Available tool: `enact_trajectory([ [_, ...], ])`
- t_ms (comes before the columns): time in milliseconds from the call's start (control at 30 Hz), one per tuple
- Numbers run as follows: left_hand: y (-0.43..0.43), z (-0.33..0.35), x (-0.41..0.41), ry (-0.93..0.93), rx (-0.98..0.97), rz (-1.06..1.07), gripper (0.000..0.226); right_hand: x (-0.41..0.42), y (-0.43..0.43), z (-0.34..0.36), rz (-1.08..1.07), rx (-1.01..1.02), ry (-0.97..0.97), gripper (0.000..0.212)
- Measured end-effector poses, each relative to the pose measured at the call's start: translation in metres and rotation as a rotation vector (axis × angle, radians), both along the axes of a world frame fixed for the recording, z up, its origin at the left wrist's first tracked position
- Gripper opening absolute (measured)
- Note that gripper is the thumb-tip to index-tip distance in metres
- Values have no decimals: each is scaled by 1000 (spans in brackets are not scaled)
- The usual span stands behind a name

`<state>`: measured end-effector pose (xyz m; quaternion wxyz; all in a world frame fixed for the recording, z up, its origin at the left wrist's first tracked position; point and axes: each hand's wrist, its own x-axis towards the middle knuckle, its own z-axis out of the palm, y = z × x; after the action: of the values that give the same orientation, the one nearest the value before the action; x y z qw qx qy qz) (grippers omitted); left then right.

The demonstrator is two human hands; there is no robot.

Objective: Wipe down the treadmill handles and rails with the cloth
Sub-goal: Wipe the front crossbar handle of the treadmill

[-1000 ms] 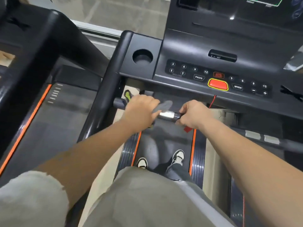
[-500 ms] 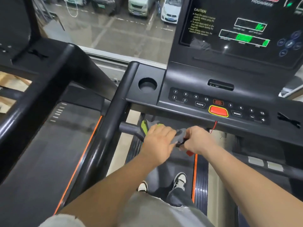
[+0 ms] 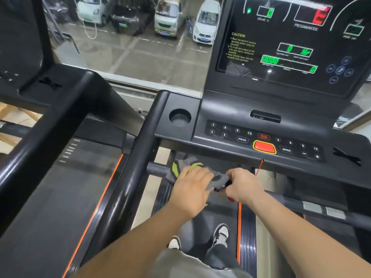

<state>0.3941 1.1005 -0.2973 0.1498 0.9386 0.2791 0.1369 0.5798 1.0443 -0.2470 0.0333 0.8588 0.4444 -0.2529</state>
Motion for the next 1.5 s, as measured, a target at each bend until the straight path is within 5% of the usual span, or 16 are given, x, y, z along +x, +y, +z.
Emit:
enact_trajectory([
  [67,33,4,-30,28,-42,-74,41,-1,2,2,-4,-20,10,24],
  [200,83,23,-71,136,-133,175,28,-3,4,6,-10,-44,34,32],
  [333,46,21,-30,188,47,395,23,-4,4,8,-13,-46,27,30],
  [600,23,3,-35,-59,89,-5,44,-5,5,6,-34,-74,22,30],
  [767,67,29,-71,164,-135,341,14,-7,5,10,-40,-65,34,27],
  [900,50,34,-20,358,-12,398,24,-8,2,9,-32,-39,41,31],
  [1100,22,1,-60,62,185,175,39,-5,-1,7,71,-2,-22,40],
  [1167,19,-8,-78,100,223,118,51,-4,-1,7,87,6,-37,40],
  [1367,56,6,-29,255,128,260,27,-3,1,6,104,8,-52,26],
  [1500,89,40,9,585,-319,354,37,-1,2,7,86,4,-38,29],
])
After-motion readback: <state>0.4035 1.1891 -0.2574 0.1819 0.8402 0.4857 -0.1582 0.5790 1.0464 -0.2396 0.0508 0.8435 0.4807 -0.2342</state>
